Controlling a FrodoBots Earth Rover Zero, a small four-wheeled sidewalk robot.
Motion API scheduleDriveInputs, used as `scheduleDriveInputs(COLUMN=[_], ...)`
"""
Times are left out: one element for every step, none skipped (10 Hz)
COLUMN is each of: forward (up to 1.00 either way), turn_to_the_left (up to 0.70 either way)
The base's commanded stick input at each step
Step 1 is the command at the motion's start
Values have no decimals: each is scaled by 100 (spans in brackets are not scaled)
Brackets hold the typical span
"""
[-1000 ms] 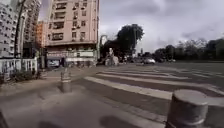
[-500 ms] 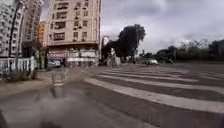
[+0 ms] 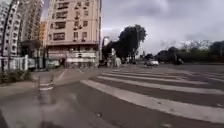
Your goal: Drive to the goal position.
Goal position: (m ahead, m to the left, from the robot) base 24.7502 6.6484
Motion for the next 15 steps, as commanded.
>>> scheduleDriveInputs(forward=[70,70,70,70,70,70,70,70,70,70,70,70,70,70,70], turn_to_the_left=[0,0,0,0,6,14,14,11,0,0,0,0,0,0,0])
